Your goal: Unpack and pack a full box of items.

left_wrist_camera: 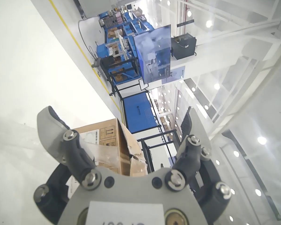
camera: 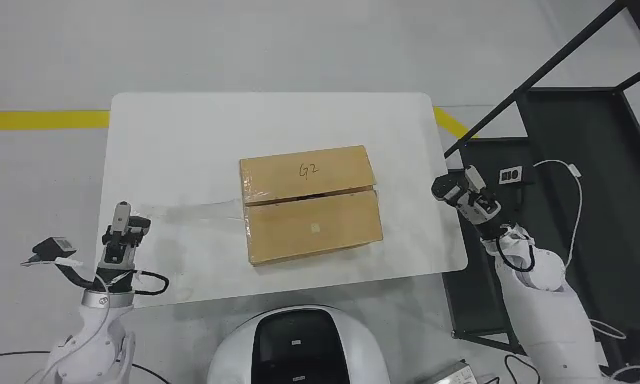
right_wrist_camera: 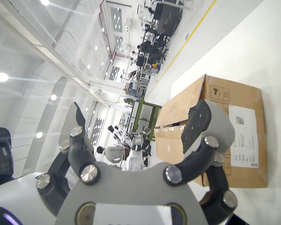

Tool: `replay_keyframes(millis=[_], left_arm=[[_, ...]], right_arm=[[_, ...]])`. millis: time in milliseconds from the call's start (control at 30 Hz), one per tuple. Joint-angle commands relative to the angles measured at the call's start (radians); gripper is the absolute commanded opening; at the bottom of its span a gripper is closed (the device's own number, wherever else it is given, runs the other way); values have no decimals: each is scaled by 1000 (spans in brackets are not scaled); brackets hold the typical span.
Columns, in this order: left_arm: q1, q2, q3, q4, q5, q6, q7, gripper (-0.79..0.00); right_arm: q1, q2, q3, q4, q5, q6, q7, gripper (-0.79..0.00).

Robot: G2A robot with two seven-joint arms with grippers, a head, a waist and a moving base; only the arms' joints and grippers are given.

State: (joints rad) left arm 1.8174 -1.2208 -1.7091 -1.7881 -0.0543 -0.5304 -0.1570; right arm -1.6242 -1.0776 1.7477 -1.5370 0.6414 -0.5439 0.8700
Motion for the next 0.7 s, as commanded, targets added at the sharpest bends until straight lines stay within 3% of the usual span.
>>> replay_keyframes(millis=[0, 167, 667], left_arm=[[-10, 6, -20, 0, -6, -32, -77, 0], [-30, 17, -41, 2, -48, -82, -204, 0], [-33, 17, -42, 2, -46, -86, -211, 0]], right_arm=[[9, 5, 14, 2, 16, 8, 87, 0], [33, 15, 29, 12, 31, 35, 207, 0], [37, 16, 30, 14, 31, 37, 216, 0]])
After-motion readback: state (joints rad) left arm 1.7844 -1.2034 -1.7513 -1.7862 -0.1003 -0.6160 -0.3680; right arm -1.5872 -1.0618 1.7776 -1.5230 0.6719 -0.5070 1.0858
